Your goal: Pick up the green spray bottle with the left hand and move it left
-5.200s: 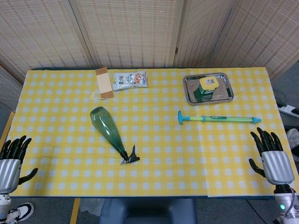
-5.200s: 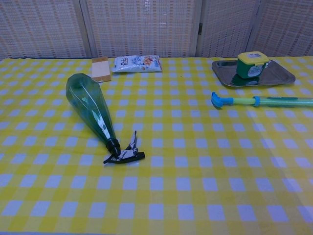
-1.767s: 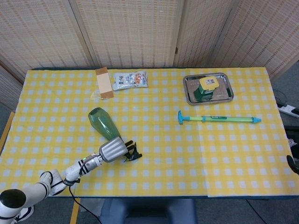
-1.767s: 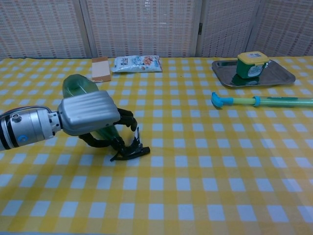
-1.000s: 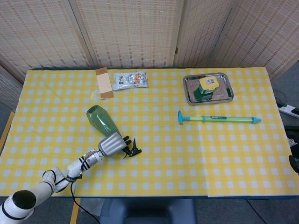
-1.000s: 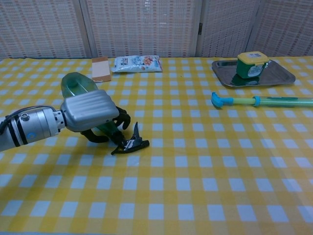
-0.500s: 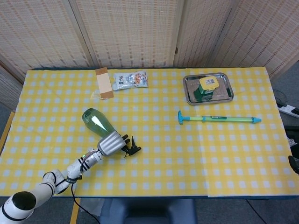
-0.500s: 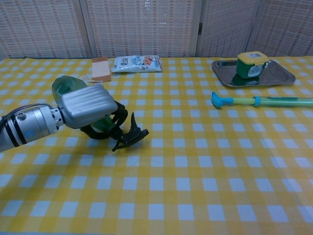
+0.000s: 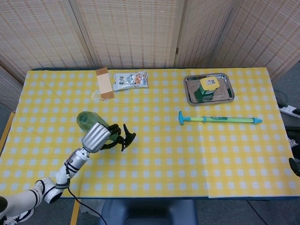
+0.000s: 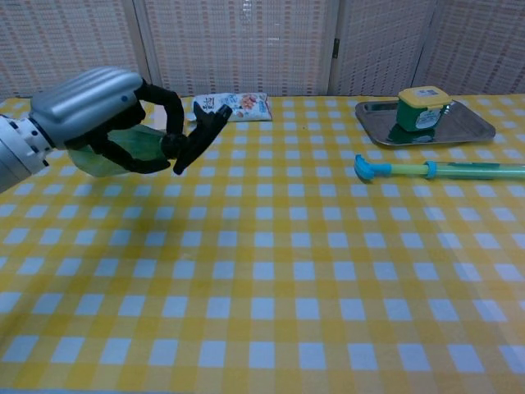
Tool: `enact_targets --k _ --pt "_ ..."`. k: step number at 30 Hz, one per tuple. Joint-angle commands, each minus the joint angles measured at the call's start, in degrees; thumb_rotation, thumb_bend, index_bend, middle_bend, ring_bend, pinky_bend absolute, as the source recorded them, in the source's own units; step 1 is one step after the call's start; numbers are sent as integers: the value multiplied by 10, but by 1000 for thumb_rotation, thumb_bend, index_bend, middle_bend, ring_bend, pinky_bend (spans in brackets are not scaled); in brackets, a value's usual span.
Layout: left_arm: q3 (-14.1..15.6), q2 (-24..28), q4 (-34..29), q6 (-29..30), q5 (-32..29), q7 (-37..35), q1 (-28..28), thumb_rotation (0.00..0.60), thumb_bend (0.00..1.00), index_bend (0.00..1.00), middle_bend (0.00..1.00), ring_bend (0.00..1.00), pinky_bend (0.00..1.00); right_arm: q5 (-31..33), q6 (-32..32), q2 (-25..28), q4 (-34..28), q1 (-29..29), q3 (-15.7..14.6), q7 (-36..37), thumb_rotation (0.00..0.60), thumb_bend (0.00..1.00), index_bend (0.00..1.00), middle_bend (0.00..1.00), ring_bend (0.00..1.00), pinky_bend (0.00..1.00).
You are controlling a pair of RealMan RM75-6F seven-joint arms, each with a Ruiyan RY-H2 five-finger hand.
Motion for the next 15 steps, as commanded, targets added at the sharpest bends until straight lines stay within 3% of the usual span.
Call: enact_targets --k 1,7,15 --pt "-42 72 -106 39 -48 -79 34 600 403 661 707 1000 1000 0 -7 -3 -3 4 -2 -9 600 355 0 0 0 0" --pt "-77 125 -223 38 -123 -180 74 600 411 668 722 1000 1000 -3 -19 -8 -6 11 -6 -25 600 354 0 0 0 0" --pt "-106 158 -282 0 -208 -230 107 600 421 666 731 1000 1000 -2 -29 -12 -8 17 -8 -36 600 354 0 0 0 0"
